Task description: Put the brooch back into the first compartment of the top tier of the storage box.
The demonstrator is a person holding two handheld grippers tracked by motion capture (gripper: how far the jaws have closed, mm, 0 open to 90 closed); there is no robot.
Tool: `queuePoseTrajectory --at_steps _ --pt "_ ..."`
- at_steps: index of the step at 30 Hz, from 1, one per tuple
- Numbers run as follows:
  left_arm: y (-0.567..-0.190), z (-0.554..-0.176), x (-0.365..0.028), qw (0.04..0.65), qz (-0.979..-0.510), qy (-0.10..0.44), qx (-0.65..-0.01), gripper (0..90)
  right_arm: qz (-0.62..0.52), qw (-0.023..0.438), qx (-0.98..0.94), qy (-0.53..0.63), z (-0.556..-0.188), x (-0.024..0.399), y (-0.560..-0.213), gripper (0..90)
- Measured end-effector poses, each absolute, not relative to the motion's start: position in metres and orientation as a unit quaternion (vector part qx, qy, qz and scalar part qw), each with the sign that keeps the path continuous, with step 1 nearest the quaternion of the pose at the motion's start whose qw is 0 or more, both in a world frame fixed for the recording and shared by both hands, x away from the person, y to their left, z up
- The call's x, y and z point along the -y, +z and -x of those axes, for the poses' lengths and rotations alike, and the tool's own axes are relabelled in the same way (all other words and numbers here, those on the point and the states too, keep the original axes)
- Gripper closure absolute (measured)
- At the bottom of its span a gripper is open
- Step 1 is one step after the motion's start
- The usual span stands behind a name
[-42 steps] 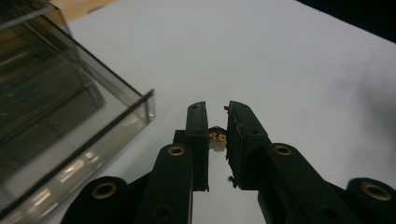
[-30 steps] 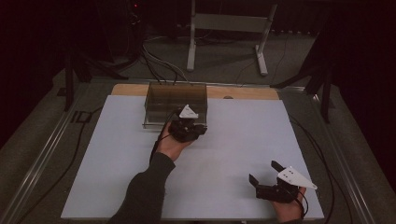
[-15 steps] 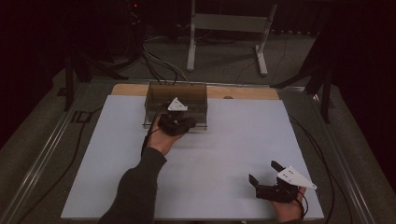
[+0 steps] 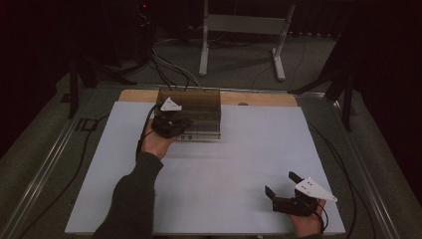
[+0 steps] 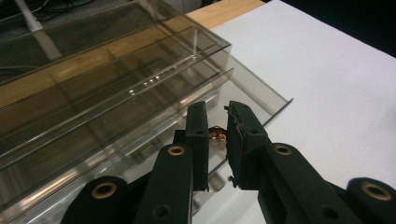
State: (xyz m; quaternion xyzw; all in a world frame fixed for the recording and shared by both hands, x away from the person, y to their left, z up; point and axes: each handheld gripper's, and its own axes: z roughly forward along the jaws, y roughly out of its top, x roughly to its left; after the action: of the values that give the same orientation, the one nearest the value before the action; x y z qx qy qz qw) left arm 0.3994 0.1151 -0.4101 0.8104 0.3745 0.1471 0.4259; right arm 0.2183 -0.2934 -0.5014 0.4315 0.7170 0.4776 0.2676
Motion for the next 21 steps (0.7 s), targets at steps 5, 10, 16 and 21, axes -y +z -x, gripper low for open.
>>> queuePoseTrajectory --at_steps 5,10,16,21 --pt "-0.412 -0.402 -0.125 0.420 -0.807 0.154 -0.385 80.1 -0.432 0.267 -0.717 0.478 -0.218 0.293 -0.502 0.1" --pt "-0.414 -0.405 -0.134 0.412 -0.805 0.160 -0.395 80.1 -0.432 0.267 -0.717 0.478 -0.218 0.293 -0.501 0.1" --pt "-0.420 -0.409 -0.146 0.402 -0.801 0.165 -0.412 80.1 -0.432 0.268 -0.717 0.477 -0.218 0.293 -0.501 0.0" --pt "-0.424 -0.411 -0.152 0.395 -0.799 0.169 -0.422 80.0 -0.433 0.267 -0.718 0.476 -0.218 0.293 -0.502 0.1"
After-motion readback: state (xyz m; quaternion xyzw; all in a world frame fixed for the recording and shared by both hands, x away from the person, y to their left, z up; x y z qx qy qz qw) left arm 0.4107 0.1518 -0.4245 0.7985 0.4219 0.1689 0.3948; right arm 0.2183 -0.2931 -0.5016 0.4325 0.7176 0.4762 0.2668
